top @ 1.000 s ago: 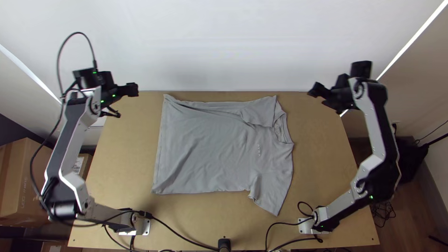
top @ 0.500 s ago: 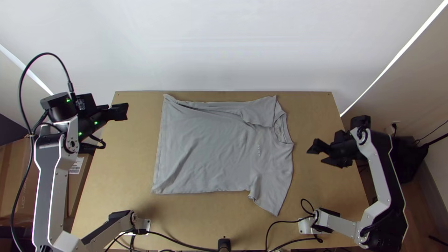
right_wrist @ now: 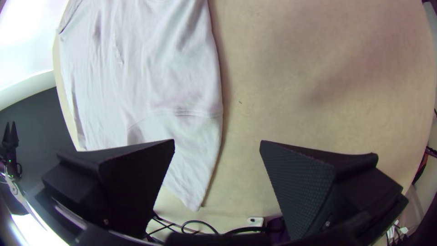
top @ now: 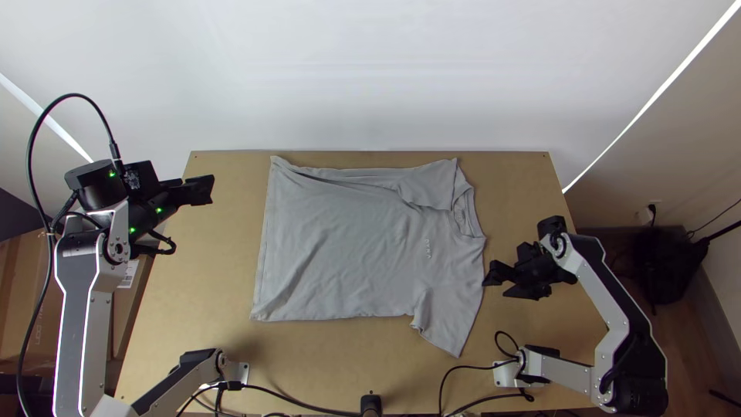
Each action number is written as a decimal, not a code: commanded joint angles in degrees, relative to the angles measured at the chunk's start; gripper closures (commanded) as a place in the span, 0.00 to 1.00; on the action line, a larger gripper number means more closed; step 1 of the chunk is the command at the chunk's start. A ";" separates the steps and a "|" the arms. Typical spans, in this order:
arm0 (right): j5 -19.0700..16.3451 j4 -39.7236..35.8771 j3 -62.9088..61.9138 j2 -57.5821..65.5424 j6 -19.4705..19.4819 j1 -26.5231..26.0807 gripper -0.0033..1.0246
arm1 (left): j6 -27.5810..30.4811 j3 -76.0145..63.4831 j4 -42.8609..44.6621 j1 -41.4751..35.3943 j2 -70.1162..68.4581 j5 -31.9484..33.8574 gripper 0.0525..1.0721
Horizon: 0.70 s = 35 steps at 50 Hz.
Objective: Fold the t-shirt
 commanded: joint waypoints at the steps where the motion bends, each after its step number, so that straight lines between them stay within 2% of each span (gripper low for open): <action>1: -0.46 2.82 -2.53 1.36 -0.07 1.43 0.20 | -1.71 -0.93 -0.32 -0.37 -1.13 0.52 0.04; 6: -0.46 6.78 -3.94 1.62 0.19 1.51 0.28 | -1.79 -0.93 -0.67 -0.37 -1.48 0.52 0.04; 18: -0.28 10.55 -5.78 5.93 0.63 3.54 0.30 | -1.79 -0.75 -1.55 -0.37 -2.27 0.43 0.04; 24: 0.16 13.37 -6.84 5.22 1.69 4.94 0.45 | -1.71 -0.66 -2.07 -0.37 -2.27 0.26 0.04; 33: 0.51 13.81 -8.68 6.28 2.13 8.90 0.47 | 0.93 -0.75 -3.74 0.33 -2.01 0.08 0.04; 35: 1.04 14.51 -9.12 6.28 2.13 9.69 0.55 | 1.63 -0.75 -4.01 0.68 -1.83 0.08 0.04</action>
